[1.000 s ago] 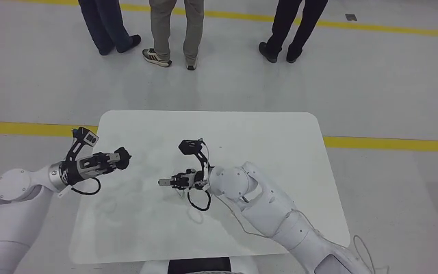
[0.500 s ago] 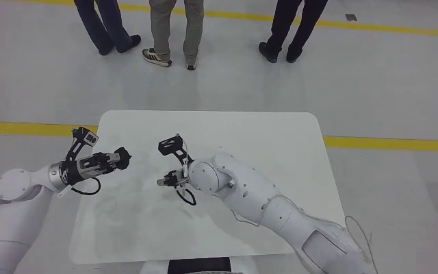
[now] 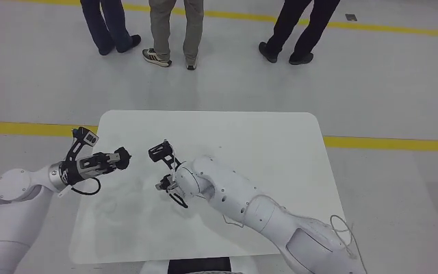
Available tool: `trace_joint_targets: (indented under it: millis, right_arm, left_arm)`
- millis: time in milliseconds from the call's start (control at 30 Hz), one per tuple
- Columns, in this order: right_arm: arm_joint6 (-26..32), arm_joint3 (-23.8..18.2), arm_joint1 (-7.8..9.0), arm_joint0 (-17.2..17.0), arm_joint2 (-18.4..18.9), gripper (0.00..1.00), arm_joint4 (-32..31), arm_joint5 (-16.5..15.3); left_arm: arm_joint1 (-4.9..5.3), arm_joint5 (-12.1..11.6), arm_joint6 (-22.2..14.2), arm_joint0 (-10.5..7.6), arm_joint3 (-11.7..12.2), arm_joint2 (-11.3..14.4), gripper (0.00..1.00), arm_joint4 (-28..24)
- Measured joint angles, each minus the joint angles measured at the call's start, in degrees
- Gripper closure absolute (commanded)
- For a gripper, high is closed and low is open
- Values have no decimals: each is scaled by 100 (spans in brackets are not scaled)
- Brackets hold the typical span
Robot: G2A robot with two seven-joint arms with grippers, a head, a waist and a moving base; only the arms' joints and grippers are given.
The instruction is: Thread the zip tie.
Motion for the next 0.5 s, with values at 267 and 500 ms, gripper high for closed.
trace_joint_targets:
  millis: [267, 500]
  right_arm:
    - [99, -192, 37, -95, -27, 0, -257, -358]
    - [785, -413, 16, -56, -139, 0, -530, -608]
  left_arm:
    - [0, 0, 0, 0, 0, 0, 100, 0]
    - [0, 0, 0, 0, 0, 0, 100, 0]
